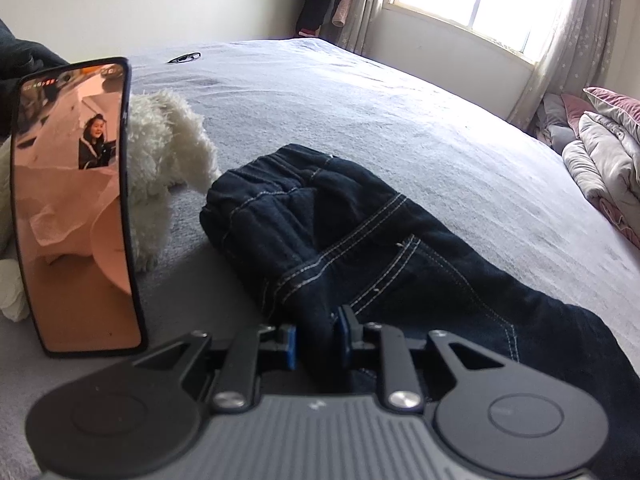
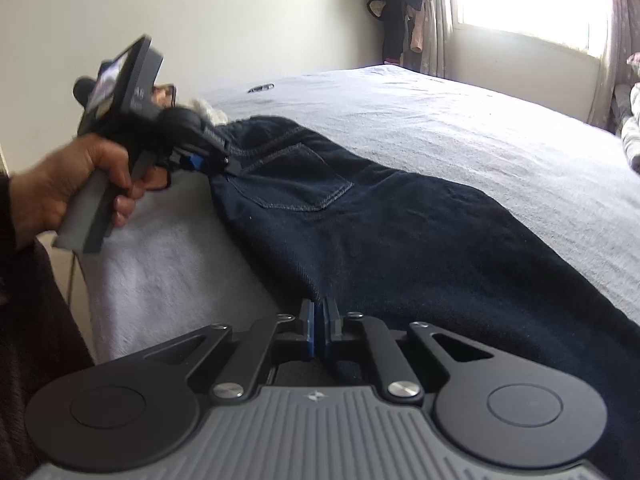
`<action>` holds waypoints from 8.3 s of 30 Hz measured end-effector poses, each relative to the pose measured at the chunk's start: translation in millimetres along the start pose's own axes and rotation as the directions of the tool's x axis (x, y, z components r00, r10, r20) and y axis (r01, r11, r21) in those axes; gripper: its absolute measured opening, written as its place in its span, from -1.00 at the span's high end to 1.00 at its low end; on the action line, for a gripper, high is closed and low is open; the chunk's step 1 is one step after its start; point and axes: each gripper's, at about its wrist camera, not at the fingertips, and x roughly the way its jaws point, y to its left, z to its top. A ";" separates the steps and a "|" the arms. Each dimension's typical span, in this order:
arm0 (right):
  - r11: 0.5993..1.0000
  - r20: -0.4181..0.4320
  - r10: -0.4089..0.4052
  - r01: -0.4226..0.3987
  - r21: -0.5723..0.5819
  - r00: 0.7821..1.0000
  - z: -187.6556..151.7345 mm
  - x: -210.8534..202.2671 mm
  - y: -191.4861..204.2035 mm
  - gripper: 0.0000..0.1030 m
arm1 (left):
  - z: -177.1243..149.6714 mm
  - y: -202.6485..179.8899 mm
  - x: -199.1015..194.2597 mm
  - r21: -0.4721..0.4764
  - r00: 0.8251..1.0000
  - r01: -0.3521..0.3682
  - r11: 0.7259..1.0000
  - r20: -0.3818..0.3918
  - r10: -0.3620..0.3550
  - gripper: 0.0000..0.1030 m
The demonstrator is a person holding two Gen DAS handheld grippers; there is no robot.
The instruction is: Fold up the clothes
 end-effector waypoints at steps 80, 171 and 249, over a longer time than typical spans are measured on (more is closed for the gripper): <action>0.705 -0.197 0.468 -0.230 0.670 0.861 101.2 134.7 -231.9 -0.16 | -22.9 -145.9 53.3 0.459 0.945 0.316 0.831 -0.075 -0.318 -1.00; 0.892 -0.187 -0.353 0.390 0.230 0.917 20.0 23.9 -144.4 -0.02 | -27.5 -154.1 59.0 0.471 0.962 0.265 0.842 -0.065 -0.267 -1.00; 0.418 -0.276 -0.641 0.627 0.657 0.716 -83.5 -166.7 -279.1 -0.17 | -2.0 -197.2 98.7 0.440 0.777 0.625 0.645 -0.265 -0.571 -0.38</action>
